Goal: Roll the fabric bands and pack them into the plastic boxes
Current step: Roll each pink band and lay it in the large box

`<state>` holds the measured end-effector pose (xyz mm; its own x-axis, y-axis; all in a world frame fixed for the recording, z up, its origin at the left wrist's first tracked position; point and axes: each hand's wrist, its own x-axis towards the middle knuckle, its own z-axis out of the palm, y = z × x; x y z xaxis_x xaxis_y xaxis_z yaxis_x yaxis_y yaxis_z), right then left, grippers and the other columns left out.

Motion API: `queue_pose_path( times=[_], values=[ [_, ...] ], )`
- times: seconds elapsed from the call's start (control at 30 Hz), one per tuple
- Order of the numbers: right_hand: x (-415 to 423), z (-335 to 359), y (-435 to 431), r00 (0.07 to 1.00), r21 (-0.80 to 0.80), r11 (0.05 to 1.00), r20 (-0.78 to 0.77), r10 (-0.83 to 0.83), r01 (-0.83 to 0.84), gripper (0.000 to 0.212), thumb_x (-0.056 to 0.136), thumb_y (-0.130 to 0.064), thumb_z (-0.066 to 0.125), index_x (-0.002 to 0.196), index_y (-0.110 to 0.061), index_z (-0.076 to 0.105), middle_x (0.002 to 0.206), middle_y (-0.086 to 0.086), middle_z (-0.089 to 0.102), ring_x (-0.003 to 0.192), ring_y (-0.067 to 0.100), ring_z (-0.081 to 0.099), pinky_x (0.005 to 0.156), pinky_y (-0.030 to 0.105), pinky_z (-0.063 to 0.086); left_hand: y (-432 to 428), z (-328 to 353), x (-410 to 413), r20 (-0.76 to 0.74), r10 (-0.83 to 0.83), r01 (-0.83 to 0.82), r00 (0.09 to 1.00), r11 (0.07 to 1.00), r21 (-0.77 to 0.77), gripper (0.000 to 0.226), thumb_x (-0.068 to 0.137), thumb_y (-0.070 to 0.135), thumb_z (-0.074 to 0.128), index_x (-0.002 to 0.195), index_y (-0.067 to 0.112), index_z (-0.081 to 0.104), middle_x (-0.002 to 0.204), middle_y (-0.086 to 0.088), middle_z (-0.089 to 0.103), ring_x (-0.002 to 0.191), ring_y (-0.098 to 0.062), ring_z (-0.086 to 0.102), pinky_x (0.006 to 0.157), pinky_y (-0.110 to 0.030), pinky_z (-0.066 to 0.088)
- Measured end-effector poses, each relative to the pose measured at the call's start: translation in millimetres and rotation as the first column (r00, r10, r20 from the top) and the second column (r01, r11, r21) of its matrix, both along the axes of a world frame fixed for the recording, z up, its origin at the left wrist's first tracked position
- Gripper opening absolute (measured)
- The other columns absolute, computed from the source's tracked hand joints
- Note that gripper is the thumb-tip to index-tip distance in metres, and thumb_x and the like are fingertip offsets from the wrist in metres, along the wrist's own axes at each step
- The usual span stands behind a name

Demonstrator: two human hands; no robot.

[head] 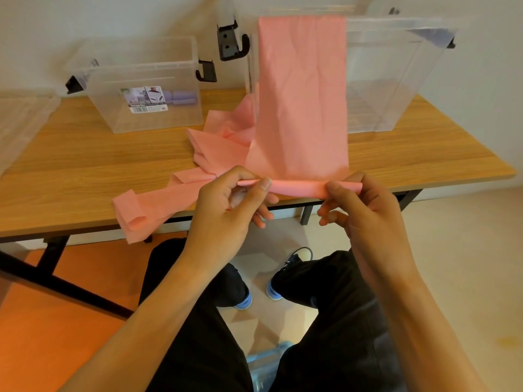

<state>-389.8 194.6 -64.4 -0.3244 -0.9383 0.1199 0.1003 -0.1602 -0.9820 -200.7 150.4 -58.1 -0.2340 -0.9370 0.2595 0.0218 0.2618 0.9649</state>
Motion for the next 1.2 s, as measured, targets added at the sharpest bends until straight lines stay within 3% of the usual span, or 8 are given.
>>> queue_pose_path(
  times=[0.27, 0.4, 0.6, 0.77, 0.93, 1.03, 1.1, 1.2],
  values=[
    [-0.3, 1.8, -2.2, 1.000, -0.038, 0.999, -0.003, -0.017, 0.016, 0.016, 0.098, -0.001, 0.059, 0.107, -0.014, 0.054, 0.067, 0.005, 0.063, 0.055, 0.023, 0.059, 0.072, 0.050, 0.042, -1.4, 1.5, -1.8, -0.052, 0.042, -0.043, 0.998, 0.999, -0.013, 0.013, 0.093, 0.005, 0.067, 0.095, 0.002, 0.055, 0.064, -0.005, 0.066, 0.058, -0.019, 0.066, 0.058, -0.028, 0.054],
    [-3.2, 3.6, 0.6, 0.997, -0.047, 0.997, -0.055, 0.051, -0.054, 0.004, 0.098, -0.008, 0.062, 0.100, -0.010, 0.066, 0.073, 0.011, 0.066, 0.056, 0.025, 0.061, 0.068, 0.046, 0.045, -0.5, 3.9, 0.5, -0.043, 0.031, -0.034, 0.999, 0.997, -0.069, 0.020, 0.094, 0.002, 0.066, 0.106, 0.013, 0.055, 0.063, 0.000, 0.063, 0.054, -0.020, 0.063, 0.061, -0.027, 0.054],
    [-6.3, 6.6, 3.0, 0.995, -0.055, 0.993, -0.025, 0.099, -0.100, 0.029, 0.079, -0.017, 0.075, 0.105, -0.005, 0.070, 0.080, 0.009, 0.071, 0.063, 0.022, 0.066, 0.065, 0.029, 0.057, -1.6, 4.1, 3.0, -0.021, -0.003, 0.001, 1.000, 0.998, -0.061, 0.016, 0.091, 0.012, 0.068, 0.104, 0.005, 0.071, 0.071, -0.010, 0.068, 0.059, -0.019, 0.065, 0.064, -0.030, 0.055],
    [-7.3, 5.9, -0.3, 0.994, -0.042, 0.996, -0.085, 0.071, -0.074, 0.027, 0.084, -0.027, 0.072, 0.095, -0.002, 0.068, 0.072, 0.009, 0.070, 0.060, 0.023, 0.065, 0.065, 0.042, 0.052, -0.1, 7.7, 2.5, -0.020, -0.012, 0.012, 1.000, 0.999, -0.034, 0.007, 0.088, 0.008, 0.070, 0.093, 0.004, 0.072, 0.071, -0.009, 0.072, 0.053, -0.017, 0.064, 0.054, -0.025, 0.053],
    [-8.9, 10.0, 0.9, 0.988, -0.019, 0.991, -0.079, 0.132, -0.134, 0.033, 0.087, -0.029, 0.067, 0.085, 0.003, 0.058, 0.068, 0.012, 0.063, 0.061, 0.022, 0.063, 0.057, 0.030, 0.053, 1.5, 11.2, 2.1, -0.075, -0.015, 0.017, 0.997, 0.999, 0.028, 0.011, 0.090, 0.007, 0.068, 0.082, 0.000, 0.070, 0.059, -0.011, 0.067, 0.039, -0.020, 0.058, 0.042, -0.026, 0.048],
    [-10.1, 10.6, -1.0, 0.988, 0.022, 0.989, -0.043, 0.146, -0.146, 0.025, 0.094, -0.019, 0.065, 0.084, 0.002, 0.057, 0.072, 0.011, 0.060, 0.066, 0.022, 0.064, 0.056, 0.030, 0.053, 0.9, 9.4, 1.5, -0.076, -0.064, 0.070, 0.995, 0.994, 0.078, 0.011, 0.093, 0.009, 0.065, 0.086, 0.001, 0.067, 0.065, -0.015, 0.070, 0.045, -0.024, 0.063, 0.045, -0.030, 0.052],
    [-9.9, 10.0, -4.6, 0.992, 0.031, 0.992, -0.024, 0.123, -0.122, 0.016, 0.097, -0.011, 0.064, 0.086, -0.001, 0.058, 0.071, 0.006, 0.063, 0.066, 0.022, 0.066, 0.060, 0.034, 0.053, -1.3, 6.6, -0.9, -0.051, -0.084, 0.087, 0.995, 0.994, 0.060, 0.010, 0.094, 0.010, 0.063, 0.089, 0.002, 0.063, 0.076, -0.012, 0.073, 0.060, -0.028, 0.070, 0.052, -0.034, 0.057],
    [-10.4, 10.9, -7.9, 0.996, 0.001, 0.997, -0.042, 0.079, -0.079, 0.004, 0.095, -0.009, 0.068, 0.094, -0.010, 0.064, 0.071, 0.007, 0.070, 0.061, 0.025, 0.067, 0.075, 0.054, 0.048, -4.2, 5.5, -3.0, -0.062, -0.088, 0.090, 0.994, 0.995, 0.032, 0.002, 0.095, 0.007, 0.063, 0.097, 0.006, 0.062, 0.079, -0.007, 0.067, 0.067, -0.030, 0.072, 0.055, -0.035, 0.058]
  ],
)
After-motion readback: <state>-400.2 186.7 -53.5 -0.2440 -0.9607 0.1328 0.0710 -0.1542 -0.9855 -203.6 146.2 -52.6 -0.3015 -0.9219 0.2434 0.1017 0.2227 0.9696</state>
